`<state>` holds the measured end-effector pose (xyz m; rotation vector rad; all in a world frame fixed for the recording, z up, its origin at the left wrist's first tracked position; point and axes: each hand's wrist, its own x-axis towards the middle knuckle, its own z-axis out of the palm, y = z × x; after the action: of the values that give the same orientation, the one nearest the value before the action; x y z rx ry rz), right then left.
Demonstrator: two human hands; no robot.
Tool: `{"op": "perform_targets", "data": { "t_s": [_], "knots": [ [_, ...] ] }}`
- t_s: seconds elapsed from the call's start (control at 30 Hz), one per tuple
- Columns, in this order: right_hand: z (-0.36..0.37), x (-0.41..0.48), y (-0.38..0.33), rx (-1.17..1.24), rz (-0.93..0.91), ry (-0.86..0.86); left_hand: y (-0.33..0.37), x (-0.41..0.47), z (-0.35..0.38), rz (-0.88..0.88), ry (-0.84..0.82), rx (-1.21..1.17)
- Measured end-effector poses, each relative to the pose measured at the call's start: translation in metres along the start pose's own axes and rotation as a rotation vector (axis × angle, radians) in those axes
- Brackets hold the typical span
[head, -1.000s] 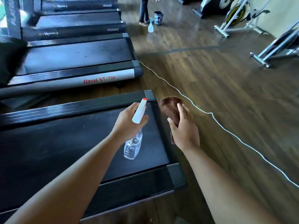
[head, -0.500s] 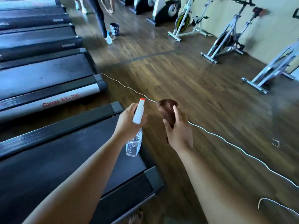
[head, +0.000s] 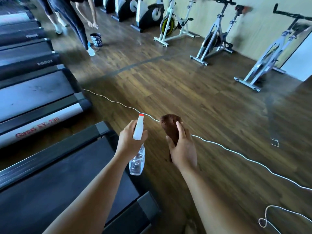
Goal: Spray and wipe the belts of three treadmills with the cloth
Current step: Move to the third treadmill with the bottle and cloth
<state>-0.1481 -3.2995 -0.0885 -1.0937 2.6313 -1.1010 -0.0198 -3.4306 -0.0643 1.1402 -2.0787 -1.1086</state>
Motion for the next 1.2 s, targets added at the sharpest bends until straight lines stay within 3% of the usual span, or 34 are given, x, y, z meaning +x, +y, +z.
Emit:
{"op": "perform_targets", "data": {
  "t_s": [0.57,0.87,1.2],
  "knots": [
    [-0.065,0.153,0.133,-0.014,-0.172,-0.204,0.077,0.073,0.150,-0.166,0.207,-0.111],
    [-0.032,0.230,0.121,0.009,-0.280,-0.233,0.066,0.142,0.150,-0.183,0.308,-0.086],
    [0.056,0.346,0.069,0.056,-0.348,-0.311,0.029,0.261,0.098,-0.237,0.410,-0.090]
  ]
}}
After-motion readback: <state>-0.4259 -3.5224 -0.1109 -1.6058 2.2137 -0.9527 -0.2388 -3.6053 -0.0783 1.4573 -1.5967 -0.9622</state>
